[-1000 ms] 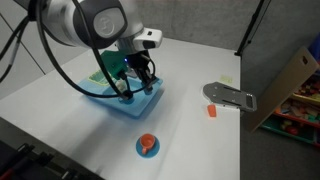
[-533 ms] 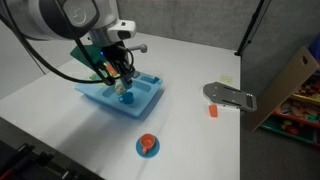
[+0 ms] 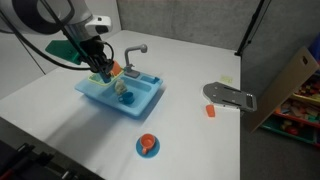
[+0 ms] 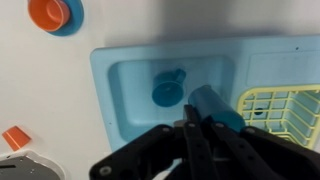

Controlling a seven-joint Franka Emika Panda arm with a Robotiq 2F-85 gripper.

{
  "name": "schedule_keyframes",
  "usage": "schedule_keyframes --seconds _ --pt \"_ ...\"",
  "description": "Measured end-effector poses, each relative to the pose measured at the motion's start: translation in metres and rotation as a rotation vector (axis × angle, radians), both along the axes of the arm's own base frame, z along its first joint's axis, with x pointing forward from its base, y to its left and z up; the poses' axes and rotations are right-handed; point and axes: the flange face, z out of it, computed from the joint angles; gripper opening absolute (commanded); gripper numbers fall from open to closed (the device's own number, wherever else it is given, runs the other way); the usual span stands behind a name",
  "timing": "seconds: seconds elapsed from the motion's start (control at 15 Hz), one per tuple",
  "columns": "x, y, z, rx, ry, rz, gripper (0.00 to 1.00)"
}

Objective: Remove the orange cup from the drying rack, put it on the table and then put the blue cup in the drying rack

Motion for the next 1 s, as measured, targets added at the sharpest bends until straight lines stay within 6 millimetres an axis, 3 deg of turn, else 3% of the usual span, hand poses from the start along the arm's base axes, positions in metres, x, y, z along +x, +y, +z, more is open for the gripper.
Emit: schedule_keyframes --seconds 0.67,1.0 --pt "0.0 0.005 -0.001 0.018 0.004 0.014 0.03" --pt "0.002 0.03 0.0 0.028 -0.006 0.061 0.03"
